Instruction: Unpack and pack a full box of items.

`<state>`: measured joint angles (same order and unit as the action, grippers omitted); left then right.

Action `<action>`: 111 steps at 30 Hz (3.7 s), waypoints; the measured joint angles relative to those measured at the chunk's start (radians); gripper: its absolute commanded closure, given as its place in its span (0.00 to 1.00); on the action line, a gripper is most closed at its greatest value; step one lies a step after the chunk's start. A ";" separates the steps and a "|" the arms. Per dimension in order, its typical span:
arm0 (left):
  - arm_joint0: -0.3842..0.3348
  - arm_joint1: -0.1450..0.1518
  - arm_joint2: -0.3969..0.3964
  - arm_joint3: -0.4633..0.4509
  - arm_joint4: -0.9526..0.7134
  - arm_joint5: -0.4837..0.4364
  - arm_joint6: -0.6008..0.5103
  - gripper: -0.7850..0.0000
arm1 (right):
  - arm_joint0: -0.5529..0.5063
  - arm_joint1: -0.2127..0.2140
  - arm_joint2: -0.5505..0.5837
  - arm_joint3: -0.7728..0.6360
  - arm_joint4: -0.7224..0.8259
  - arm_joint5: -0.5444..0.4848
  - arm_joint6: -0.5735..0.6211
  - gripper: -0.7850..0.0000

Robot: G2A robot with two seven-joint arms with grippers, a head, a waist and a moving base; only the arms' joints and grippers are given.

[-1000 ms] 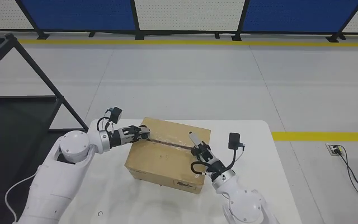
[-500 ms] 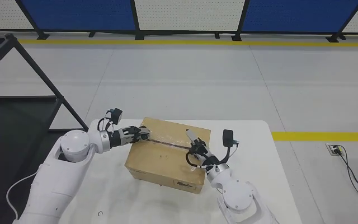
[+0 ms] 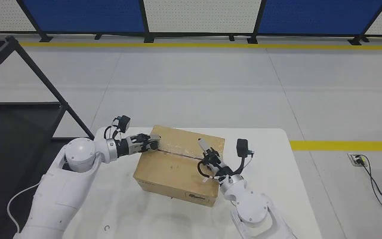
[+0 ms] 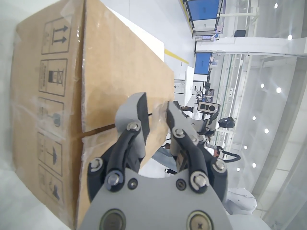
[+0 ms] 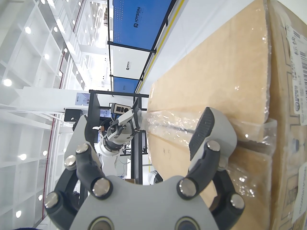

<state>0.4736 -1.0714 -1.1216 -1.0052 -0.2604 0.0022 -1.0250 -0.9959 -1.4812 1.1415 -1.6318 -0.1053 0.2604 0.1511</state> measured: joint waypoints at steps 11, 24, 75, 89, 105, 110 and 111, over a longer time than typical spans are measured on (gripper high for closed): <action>0.015 0.009 -0.028 -0.017 -0.010 -0.008 0.001 0.55 | -0.002 -0.002 0.001 -0.002 -0.008 -0.003 0.005 0.00; 0.114 0.039 -0.163 -0.146 -0.142 -0.057 0.008 0.51 | -0.012 -0.004 0.002 -0.011 -0.016 -0.003 0.009 0.00; 0.098 0.002 -0.088 -0.058 -0.148 -0.062 0.097 1.00 | -0.046 -0.004 0.026 -0.073 -0.032 -0.057 0.034 0.00; 0.289 0.046 -0.267 -0.242 -0.226 -0.147 0.041 0.00 | 0.012 -0.007 -0.010 -0.092 -0.077 -0.014 0.083 0.00; 0.352 0.033 -0.292 -0.242 -0.262 -0.048 0.413 0.00 | 0.125 -0.048 -0.061 0.016 0.053 0.024 -0.054 0.00; 0.338 0.022 -0.242 -0.210 -0.269 -0.014 0.377 0.00 | 0.168 -0.059 -0.074 0.056 0.073 0.068 -0.065 0.00; 0.333 0.020 -0.234 -0.203 -0.271 -0.012 0.374 0.00 | 0.175 -0.060 -0.076 0.063 0.070 0.086 -0.070 0.00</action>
<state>0.8070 -1.0514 -1.3556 -1.2084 -0.5310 -0.0102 -0.6514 -0.8209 -1.5415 1.0655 -1.5684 -0.0353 0.3466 0.0813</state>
